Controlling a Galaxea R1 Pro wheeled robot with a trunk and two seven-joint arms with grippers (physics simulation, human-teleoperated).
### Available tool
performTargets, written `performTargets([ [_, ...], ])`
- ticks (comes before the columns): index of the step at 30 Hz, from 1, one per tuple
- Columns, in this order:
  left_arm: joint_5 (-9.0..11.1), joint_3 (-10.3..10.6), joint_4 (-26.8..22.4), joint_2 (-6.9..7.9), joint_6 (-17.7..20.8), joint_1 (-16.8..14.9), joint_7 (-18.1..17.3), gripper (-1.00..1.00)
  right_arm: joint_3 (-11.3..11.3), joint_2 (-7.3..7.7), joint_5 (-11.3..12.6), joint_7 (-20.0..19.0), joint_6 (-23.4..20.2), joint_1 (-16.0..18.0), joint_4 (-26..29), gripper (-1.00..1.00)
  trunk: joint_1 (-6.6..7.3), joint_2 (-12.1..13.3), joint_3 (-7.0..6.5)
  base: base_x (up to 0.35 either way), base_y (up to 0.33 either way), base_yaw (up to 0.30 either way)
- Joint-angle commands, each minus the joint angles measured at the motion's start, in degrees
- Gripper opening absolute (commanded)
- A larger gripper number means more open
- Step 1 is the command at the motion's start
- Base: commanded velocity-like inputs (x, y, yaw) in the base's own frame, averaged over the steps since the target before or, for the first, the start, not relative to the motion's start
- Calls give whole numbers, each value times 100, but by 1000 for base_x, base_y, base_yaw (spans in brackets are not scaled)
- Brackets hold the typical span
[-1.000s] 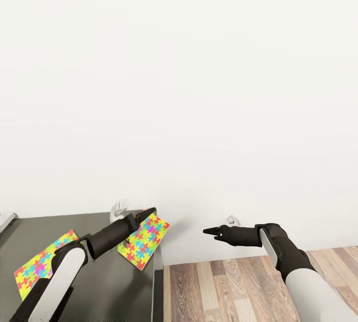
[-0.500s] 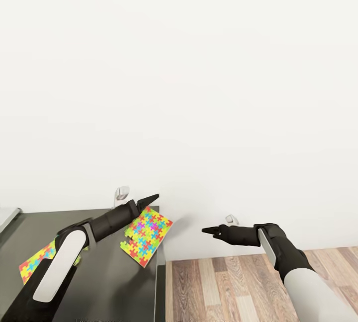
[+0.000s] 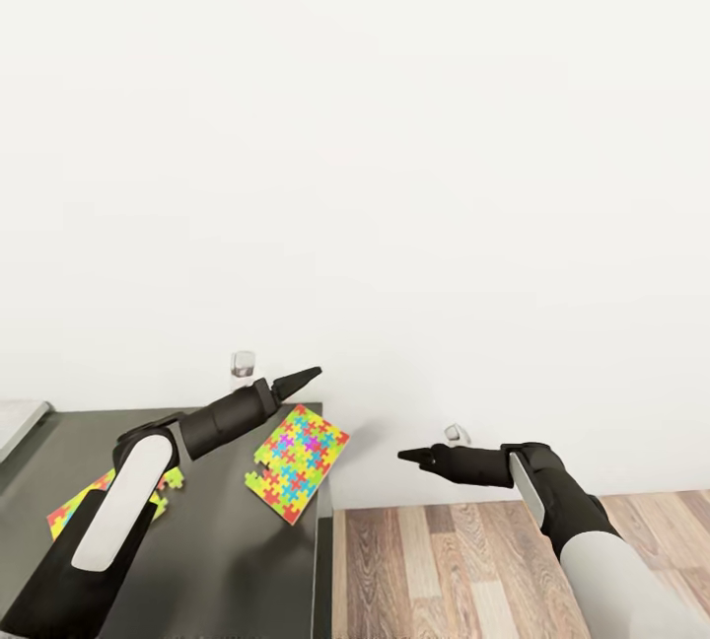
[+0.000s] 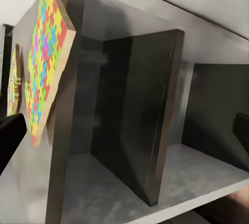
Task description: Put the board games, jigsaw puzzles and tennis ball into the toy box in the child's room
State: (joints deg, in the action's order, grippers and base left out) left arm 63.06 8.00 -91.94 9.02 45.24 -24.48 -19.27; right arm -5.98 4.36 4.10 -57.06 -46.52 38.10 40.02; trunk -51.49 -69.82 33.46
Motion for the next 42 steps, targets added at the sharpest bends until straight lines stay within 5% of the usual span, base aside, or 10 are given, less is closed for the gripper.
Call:
performTargets([
  [1, 15, 7, 1, -3, 27, -20, -26, 100, -6, -1, 39, -13, -43, 3, 5, 100, 0, -3, 15, 0, 0, 72],
  [17, 45, 38, 5, -23, 55, -58, 7, 100, -35, 43, 160, -330, -26, 3, 61, 100, 0, -3, 154, 0, 0, 67],
  [30, 48, 43, 1, -35, 49, -57, 20, 100, -512, 58, 186, -325, -30, 3, 120, 100, 0, -3, 187, 0, 0, 18],
  [42, 49, 46, 1, -36, 47, -57, 20, 100, -684, 18, 196, -310, -32, 25, 125, 100, 0, -3, 248, 0, 0, 3],
])
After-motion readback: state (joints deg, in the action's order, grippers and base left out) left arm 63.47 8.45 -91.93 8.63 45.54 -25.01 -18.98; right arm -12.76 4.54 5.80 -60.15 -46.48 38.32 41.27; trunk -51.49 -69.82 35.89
